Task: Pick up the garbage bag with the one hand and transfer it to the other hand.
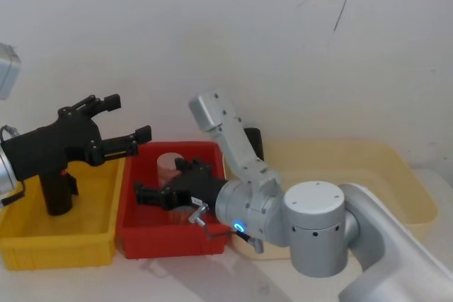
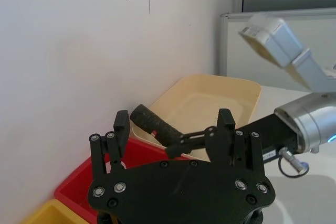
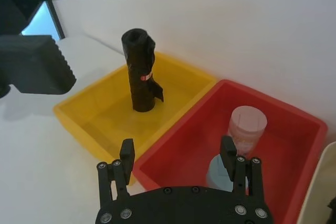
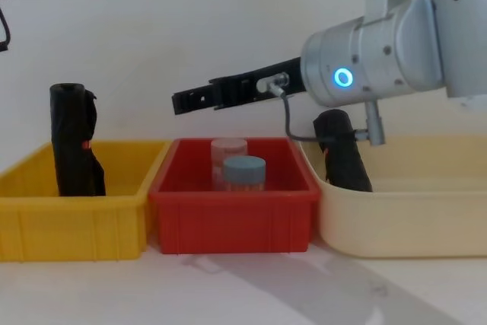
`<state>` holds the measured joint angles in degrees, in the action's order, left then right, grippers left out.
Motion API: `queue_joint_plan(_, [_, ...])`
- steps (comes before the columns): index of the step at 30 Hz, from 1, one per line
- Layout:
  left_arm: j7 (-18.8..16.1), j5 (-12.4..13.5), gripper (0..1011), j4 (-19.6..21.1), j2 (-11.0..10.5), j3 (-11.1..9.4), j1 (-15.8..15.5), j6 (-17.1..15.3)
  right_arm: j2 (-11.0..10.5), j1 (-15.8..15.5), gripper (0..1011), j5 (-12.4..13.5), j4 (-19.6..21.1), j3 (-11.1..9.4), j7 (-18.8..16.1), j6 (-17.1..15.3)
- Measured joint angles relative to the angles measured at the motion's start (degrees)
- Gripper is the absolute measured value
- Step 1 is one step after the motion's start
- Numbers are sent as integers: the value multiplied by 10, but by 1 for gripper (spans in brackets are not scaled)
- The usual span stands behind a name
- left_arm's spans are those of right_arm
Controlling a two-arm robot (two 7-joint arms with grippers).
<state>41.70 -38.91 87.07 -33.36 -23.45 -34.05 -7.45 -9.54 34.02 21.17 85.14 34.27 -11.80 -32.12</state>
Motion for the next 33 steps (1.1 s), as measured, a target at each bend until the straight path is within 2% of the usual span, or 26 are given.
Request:
queue_joint_plan(12, [0, 0, 1002, 0, 0, 0, 0, 0, 22, 29, 1000, -15, -64, 14, -8, 0])
queue_joint_plan(23, [0, 0, 1002, 0, 0, 0, 0, 0, 35, 50, 1000, -27, -122, 14, -8, 10])
queue_joint_plan(33, [0, 0, 1002, 0, 0, 0, 0, 0, 37, 63, 1000, -38, -162, 10, -5, 19])
